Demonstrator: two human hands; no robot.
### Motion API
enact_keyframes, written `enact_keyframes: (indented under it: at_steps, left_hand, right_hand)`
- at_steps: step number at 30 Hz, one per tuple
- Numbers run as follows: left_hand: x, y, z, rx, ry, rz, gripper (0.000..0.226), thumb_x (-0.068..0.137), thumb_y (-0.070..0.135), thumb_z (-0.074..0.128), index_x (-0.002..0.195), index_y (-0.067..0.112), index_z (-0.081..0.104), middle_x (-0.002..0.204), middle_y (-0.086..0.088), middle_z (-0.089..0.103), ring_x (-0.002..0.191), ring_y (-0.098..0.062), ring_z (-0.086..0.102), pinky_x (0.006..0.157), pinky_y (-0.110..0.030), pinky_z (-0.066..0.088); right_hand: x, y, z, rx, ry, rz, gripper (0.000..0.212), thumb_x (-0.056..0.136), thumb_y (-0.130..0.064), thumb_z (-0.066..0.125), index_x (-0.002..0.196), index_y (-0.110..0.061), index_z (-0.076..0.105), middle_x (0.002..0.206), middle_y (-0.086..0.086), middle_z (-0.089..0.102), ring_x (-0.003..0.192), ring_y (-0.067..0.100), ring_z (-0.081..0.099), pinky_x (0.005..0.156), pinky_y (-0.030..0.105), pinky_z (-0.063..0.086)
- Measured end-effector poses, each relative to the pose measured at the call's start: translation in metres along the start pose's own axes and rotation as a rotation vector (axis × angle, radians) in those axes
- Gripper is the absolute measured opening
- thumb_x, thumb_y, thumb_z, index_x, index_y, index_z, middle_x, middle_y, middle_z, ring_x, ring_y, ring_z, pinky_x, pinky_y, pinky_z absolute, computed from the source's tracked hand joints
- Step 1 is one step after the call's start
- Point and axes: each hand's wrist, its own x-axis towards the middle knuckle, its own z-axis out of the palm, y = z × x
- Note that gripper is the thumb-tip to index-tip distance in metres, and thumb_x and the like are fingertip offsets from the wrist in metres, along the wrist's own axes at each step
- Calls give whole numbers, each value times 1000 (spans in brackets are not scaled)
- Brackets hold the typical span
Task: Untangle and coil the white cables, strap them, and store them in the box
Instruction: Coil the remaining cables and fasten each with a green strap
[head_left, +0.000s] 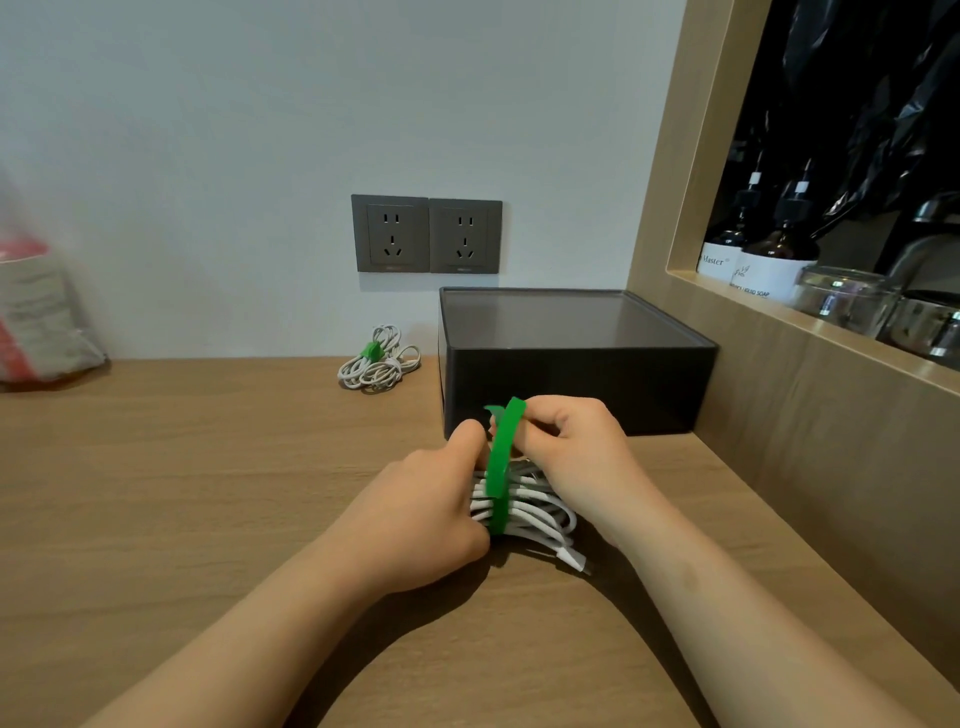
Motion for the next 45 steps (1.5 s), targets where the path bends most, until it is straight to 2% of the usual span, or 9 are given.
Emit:
enact_keyframes:
  at_steps: [4, 12, 15, 19, 26, 35, 39, 43, 45]
  left_hand:
    - [1, -1, 1, -12, -1, -10, 46, 81, 20, 64, 113, 27, 33, 88, 4, 57, 76, -12, 58, 63, -25, 52]
    - [4, 1, -1, -52, -9, -58, 39, 83, 21, 66, 92, 31, 30, 89, 6, 54, 76, -11, 56, 57, -21, 46]
    - [5, 1, -1, -47, 3, -63, 42, 84, 21, 67, 108, 25, 32, 95, 5, 55, 81, -11, 59, 65, -23, 52]
    - [7, 0, 1, -68, 33, -93, 34, 87, 16, 63, 95, 25, 31, 85, 4, 54, 70, -10, 55, 52, -18, 44]
    - [13, -11, 0, -239, 85, -234, 40, 79, 18, 72, 92, 26, 35, 85, 5, 52, 78, -12, 57, 60, -22, 49]
    - [12, -20, -8, -597, 80, -388, 59, 72, 8, 77, 112, 20, 37, 97, -6, 56, 82, -17, 59, 57, -23, 46]
    - [11, -21, -11, -805, 36, -419, 49, 73, 1, 72, 108, 18, 43, 95, -8, 58, 76, -16, 58, 53, -21, 45]
    - [9, -24, -12, -1192, -6, -485, 40, 72, -10, 63, 104, 9, 49, 91, -19, 60, 72, -28, 60, 67, -39, 51]
    - [9, -22, -14, -1358, -47, -468, 27, 71, -13, 57, 93, 3, 54, 75, -17, 60, 59, -24, 60, 55, -32, 52]
  right_hand:
    - [-5, -6, -7, 64, 60, -62, 18, 91, -25, 54, 80, -33, 66, 78, -10, 67, 81, 3, 61, 68, 21, 51]
    - [-16, -7, -5, 49, 91, -171, 23, 91, -19, 57, 73, -29, 67, 68, -12, 65, 75, 1, 62, 58, 14, 50]
    - [-21, -8, -3, 50, 33, -193, 23, 90, -18, 58, 76, -35, 66, 68, -16, 66, 78, -2, 63, 62, 12, 51]
    - [-25, -11, -4, 57, -25, -243, 18, 86, -25, 59, 75, -39, 64, 74, -21, 66, 79, -1, 64, 60, 14, 51]
    - [-28, -11, -12, 95, -175, -213, 17, 85, -21, 61, 85, -37, 69, 79, -24, 68, 83, -2, 64, 65, 12, 51]
    - [-27, -15, -8, 25, -269, -267, 16, 75, -42, 56, 89, -48, 63, 90, -23, 69, 94, -3, 62, 79, 19, 54]
    - [-24, -13, -8, 2, -241, -334, 17, 77, -40, 62, 94, -40, 67, 94, -28, 64, 98, -8, 60, 82, 11, 49]
    - [-22, -5, -7, -90, -130, -482, 31, 80, -41, 57, 101, -23, 71, 101, -25, 61, 104, -4, 57, 89, 16, 48]
    - [-21, -4, -8, -137, -77, -498, 32, 80, -45, 56, 96, -24, 73, 95, -26, 57, 101, 1, 54, 83, 17, 49]
